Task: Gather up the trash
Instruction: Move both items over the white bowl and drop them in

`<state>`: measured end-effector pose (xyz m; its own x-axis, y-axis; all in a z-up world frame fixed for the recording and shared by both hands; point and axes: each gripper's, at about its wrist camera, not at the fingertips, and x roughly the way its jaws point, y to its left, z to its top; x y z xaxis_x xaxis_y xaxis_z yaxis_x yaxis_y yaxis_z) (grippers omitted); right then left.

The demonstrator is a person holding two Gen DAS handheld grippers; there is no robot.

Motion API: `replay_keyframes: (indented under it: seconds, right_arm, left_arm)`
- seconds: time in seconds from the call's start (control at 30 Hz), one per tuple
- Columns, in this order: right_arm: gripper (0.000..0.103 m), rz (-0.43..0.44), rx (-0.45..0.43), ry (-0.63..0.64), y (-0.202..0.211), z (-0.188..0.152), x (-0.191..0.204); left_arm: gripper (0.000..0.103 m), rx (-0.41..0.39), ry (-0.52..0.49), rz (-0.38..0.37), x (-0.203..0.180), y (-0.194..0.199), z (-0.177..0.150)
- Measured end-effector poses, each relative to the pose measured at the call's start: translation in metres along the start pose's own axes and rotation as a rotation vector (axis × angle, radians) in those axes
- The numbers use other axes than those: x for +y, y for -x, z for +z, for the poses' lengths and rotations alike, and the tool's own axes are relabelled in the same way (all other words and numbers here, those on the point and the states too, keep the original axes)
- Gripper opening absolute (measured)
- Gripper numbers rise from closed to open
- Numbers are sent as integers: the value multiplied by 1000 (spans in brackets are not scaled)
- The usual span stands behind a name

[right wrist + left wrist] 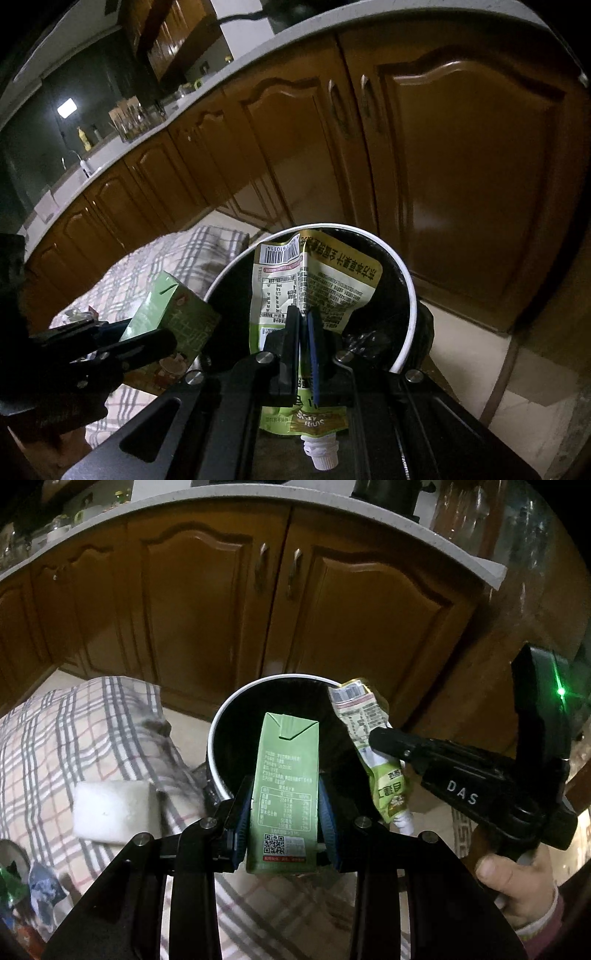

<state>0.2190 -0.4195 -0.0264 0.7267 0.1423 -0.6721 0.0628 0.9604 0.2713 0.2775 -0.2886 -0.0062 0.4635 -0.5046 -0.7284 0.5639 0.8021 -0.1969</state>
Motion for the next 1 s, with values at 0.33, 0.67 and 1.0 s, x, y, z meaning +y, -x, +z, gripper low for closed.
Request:
replay_keyframes:
  seconds: [0.33, 0.67, 1.0]
  right_arm:
    - [4, -15, 38, 13, -18, 9, -4]
    - [10, -5, 45, 15, -21, 11, -4]
    - [52, 26, -47, -1, 9, 8, 3]
  left_arm:
    - [31, 31, 5, 14, 3, -20, 5]
    - [37, 63, 24, 0, 6, -30, 7]
    - [60, -16, 49, 26, 16, 9, -1]
